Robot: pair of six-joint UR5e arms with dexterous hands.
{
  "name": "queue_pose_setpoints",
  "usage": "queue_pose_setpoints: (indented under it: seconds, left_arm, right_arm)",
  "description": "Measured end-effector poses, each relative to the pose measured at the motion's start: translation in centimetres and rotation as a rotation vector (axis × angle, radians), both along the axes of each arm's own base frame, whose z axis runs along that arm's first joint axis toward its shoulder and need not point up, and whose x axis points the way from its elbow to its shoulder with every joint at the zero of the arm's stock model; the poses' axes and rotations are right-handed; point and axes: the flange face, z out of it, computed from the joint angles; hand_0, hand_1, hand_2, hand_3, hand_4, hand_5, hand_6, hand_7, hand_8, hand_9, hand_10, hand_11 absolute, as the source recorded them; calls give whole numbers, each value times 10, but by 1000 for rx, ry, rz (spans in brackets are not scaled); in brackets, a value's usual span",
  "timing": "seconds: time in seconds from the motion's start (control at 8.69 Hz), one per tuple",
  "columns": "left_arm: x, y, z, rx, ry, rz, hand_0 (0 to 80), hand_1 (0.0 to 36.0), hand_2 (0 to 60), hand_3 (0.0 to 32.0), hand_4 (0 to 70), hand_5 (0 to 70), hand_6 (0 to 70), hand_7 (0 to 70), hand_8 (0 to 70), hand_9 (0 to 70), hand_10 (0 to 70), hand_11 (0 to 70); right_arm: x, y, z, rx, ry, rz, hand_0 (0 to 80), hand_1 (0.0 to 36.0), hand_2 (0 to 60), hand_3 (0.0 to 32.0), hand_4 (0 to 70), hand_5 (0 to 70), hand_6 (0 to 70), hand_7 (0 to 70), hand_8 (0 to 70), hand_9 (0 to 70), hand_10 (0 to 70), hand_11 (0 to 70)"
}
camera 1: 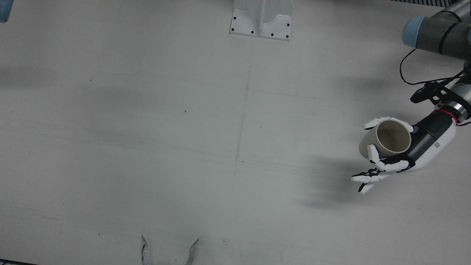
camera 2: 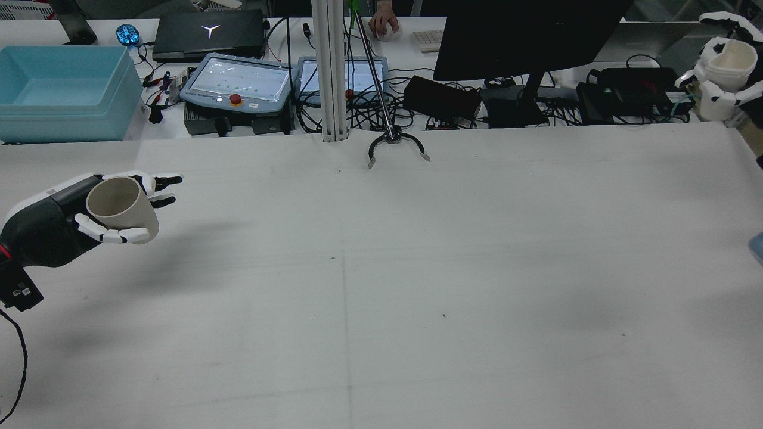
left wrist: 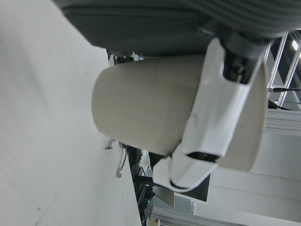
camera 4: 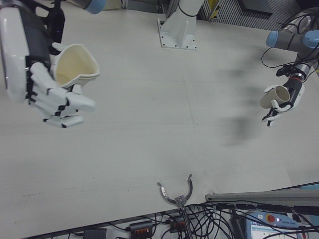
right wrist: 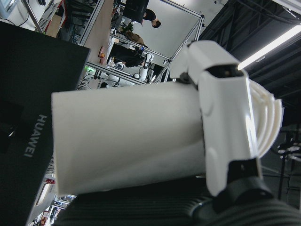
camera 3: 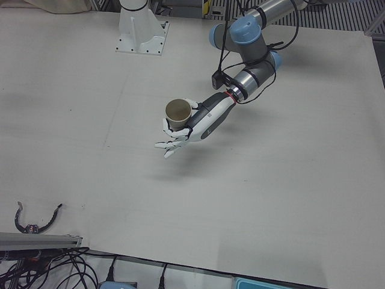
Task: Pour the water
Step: 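Move both held cups apart back toward their starting spots, then lower the white paper cup onto the table and open the right hand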
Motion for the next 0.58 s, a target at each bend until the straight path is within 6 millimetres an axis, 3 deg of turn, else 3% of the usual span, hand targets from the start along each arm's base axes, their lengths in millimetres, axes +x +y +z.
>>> queue_pose_setpoints:
  seconds: [0.12,0.23,0.35,0.58]
  left_arm:
    - [-1,2,17,9,-6,-1,800,360,470,0,700,700,149,191,59,52,83,159]
    - [1,0,32,25,-15,-6,800,360,480,0,700,700,149,191,59,54,83,157]
    - [4,-2,47,42,-25,-13,800,360,481,0,700,700,148,191,58,54,82,155]
    - [6,-5,67,82,-41,-29,800,360,430,0,700,700,142,184,55,50,80,149]
  right_arm:
    - [-1,2,58,-17,1,1,800,360,600,198,63,278,463,696,486,646,254,419]
    - [-4,4,107,-32,7,11,800,360,600,204,92,279,473,700,491,649,261,427]
    - [-9,9,145,-46,22,34,800,360,600,186,78,277,459,667,482,635,256,421]
    - [-23,13,175,-34,100,102,800,360,600,204,28,270,393,551,449,580,243,405]
